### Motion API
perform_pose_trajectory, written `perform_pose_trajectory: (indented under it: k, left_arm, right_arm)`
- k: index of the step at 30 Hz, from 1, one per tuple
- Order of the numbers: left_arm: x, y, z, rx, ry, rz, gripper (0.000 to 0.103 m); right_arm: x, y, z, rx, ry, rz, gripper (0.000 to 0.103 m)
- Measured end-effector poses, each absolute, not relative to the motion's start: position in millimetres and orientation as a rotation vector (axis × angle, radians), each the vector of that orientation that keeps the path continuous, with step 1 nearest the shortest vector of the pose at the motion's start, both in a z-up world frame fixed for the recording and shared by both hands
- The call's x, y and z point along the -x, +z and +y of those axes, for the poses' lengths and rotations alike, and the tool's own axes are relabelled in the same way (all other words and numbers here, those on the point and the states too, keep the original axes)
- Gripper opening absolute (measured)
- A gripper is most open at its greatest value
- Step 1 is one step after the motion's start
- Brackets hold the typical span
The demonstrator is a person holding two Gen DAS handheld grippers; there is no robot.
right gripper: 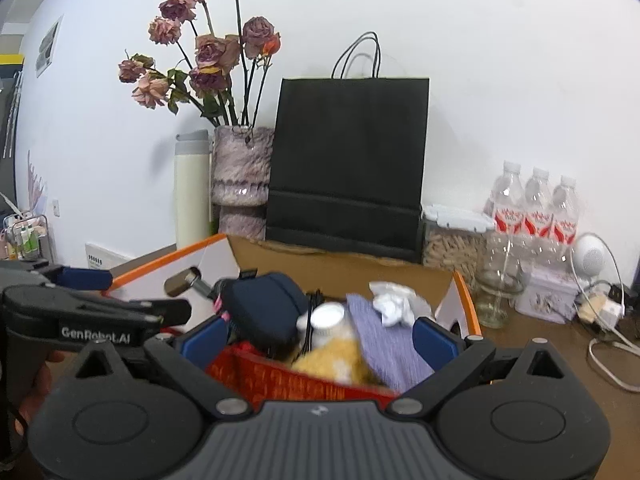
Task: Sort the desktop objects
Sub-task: 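Withdraw both grippers from the box back toward the table objects, then close the right gripper on the small orange chili toy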
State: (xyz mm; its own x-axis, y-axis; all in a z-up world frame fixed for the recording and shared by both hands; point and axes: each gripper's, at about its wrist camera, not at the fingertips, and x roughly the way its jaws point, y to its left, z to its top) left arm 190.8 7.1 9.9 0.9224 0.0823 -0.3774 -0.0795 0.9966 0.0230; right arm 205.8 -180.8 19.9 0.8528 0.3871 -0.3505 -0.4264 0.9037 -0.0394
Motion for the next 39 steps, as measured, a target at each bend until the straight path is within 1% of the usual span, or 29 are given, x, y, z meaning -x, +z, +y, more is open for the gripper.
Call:
perform_pose_trajectory:
  k: [3, 7, 9, 13, 17, 20, 28, 39]
  left_arm:
    - [-181.0, 3.2, 3.2, -0.016, 0.063, 0.451, 0.103]
    - [-162.9, -2.6, -4.3, -0.034, 0.041, 0.477, 0.103]
    - [-158.1, -8.9, -9.1, -0.049, 0.029, 0.512, 0.103]
    - [-156.8, -22.4, -14.2, -0.065, 0.021, 0.598, 0.103]
    - [-151.4, -25.6, -10.8, -0.03, 0.02, 0.614, 0.103]
    - [-157.2, -32.3, -9.1, -0.003, 0.013, 0.692, 0.103]
    - [-155.6, -34.2, -11.1, 0.001, 0.027, 0.698, 0.103]
    - [-155.2, -34.1, -11.5, 0.005, 0.03, 0.698, 0.103]
  right_arm:
    - [-194.6, 14.3, -187.0, 0.114, 0.426, 0.389, 0.1]
    - [-176.6, 9.1, -197.4, 0.104, 0.408, 0.417, 0.1]
    - [-171.4, 2.8, -200.6, 0.106, 0.405, 0.461, 0.103]
    - [-165.5, -9.6, -202.5, 0.115, 0.392, 0.536, 0.103]
    - [-156.1, -10.3, -209.0, 0.102, 0.385, 0.531, 0.103]
    - [-152.4, -10.6, -214.8, 0.09, 0.37, 0.539, 0.103]
    - [-146.0, -8.0, -238.7, 0.047, 0.33, 0.532, 0.103]
    - [-155.4, -16.0, -278.5, 0.038, 0.26, 0.573, 0.103]
